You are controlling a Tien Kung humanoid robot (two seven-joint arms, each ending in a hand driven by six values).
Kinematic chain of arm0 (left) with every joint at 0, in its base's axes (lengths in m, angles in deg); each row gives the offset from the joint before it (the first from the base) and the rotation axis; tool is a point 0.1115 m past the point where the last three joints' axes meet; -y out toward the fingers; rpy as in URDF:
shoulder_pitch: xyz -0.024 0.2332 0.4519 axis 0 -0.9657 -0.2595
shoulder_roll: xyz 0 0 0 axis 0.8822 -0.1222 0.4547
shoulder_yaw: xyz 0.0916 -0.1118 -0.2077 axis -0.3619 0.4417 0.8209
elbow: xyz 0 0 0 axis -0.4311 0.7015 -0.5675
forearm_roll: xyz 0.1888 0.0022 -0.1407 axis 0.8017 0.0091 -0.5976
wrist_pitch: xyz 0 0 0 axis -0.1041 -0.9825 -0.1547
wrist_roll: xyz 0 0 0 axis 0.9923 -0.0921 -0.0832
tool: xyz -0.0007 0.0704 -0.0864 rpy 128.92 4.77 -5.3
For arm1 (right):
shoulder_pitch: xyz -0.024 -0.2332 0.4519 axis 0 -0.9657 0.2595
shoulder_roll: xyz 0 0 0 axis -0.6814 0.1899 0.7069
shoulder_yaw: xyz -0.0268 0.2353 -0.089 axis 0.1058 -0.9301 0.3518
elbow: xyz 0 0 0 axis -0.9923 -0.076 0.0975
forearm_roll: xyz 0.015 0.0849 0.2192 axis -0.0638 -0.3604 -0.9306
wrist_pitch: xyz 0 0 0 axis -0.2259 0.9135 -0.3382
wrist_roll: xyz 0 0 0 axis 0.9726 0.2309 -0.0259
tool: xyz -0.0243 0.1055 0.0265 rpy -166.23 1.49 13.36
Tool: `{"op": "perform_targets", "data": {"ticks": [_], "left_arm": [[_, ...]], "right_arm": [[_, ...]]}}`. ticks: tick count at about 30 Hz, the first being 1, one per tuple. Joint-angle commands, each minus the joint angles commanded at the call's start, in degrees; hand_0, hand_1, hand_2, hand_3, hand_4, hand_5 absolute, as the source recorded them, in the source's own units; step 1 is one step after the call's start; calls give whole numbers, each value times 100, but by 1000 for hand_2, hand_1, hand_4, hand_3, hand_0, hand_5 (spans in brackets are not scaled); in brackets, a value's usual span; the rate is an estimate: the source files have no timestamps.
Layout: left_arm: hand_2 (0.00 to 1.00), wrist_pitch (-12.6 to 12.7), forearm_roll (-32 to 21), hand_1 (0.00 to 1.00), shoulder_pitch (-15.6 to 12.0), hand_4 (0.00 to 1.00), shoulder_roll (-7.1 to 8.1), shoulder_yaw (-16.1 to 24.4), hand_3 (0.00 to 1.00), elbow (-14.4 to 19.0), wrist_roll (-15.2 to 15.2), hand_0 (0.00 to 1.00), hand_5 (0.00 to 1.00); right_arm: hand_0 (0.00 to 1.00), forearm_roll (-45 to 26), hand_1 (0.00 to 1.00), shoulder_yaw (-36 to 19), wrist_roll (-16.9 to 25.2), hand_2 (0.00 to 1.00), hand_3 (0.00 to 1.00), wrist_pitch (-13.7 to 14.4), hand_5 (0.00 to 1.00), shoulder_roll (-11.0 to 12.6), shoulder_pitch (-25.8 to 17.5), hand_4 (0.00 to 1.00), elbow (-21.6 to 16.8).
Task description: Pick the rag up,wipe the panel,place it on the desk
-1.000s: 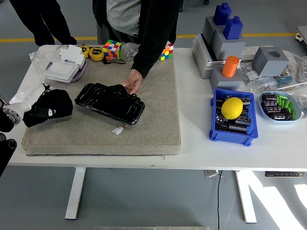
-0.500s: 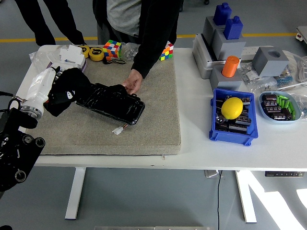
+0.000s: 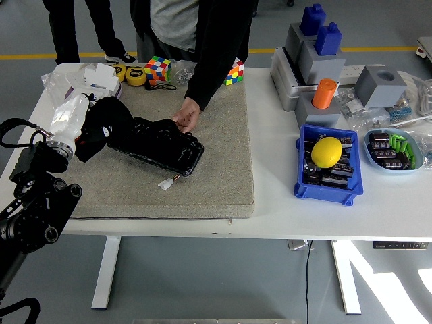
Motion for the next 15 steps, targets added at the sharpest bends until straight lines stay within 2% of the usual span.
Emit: {"op": "perform_targets", "data": {"ticks": [6,15], "left_arm": [[295,-107,-8,203,59,708,-13,-173,546,-77,126,209,2],[289,-121,-234,193,33,700,24,-558,544,313,90,206,2]], "right_arm": [[589,-9,565,6,3,480,521,-1,370,-2,3,911,-5],[591,-50,565,76,13,480,522,1,369,6,-2,909,-41]]}}
